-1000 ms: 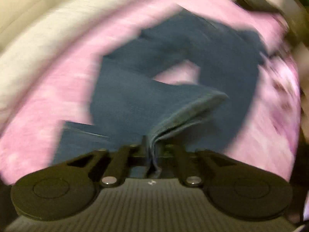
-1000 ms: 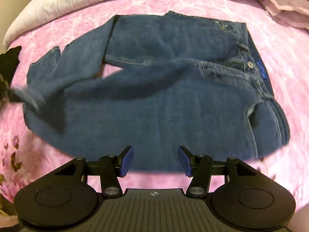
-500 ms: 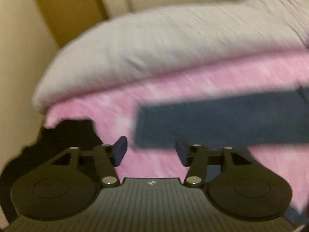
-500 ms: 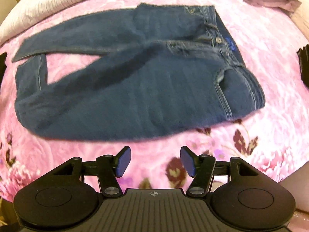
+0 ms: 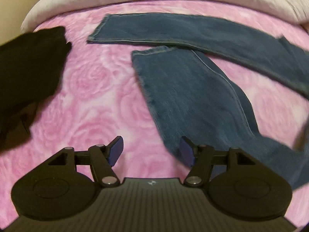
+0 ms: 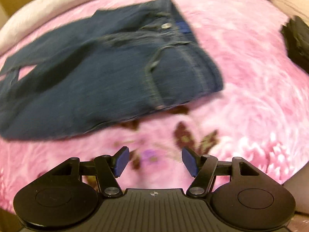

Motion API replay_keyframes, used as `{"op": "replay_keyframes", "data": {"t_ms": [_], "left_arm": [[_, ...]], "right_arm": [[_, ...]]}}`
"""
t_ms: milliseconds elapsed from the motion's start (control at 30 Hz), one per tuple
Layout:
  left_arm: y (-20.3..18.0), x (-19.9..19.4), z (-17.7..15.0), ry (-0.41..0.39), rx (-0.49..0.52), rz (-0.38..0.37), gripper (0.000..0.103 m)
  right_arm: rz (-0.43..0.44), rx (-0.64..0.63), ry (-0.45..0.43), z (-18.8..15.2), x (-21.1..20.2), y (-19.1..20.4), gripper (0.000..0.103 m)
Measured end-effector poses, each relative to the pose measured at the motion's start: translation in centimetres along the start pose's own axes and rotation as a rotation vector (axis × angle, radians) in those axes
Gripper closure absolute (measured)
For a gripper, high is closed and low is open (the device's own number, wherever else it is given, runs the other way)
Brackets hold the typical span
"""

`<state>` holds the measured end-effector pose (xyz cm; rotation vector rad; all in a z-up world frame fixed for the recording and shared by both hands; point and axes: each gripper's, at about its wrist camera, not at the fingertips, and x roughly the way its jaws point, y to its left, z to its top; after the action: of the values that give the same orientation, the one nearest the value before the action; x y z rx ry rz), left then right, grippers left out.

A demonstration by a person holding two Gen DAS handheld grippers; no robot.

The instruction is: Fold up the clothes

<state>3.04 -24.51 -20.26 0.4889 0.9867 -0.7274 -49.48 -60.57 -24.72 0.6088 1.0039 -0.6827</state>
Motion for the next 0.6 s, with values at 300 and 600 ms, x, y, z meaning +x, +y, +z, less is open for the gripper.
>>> {"op": "replay_keyframes", "data": {"t_ms": [300,600], "left_arm": [[2.8,5.3,-0.3,-0.141,-0.167,-0.146,0.040],[2.6,4.7,-0.6,-0.278,-0.219,-0.277,0.100]], "right_arm": [[0.208,0.366,-0.342,-2.8,3.3,-5.5,0.033],[0.280,0.483,-0.531,0.2,6.1,-6.9,0.056]]}}
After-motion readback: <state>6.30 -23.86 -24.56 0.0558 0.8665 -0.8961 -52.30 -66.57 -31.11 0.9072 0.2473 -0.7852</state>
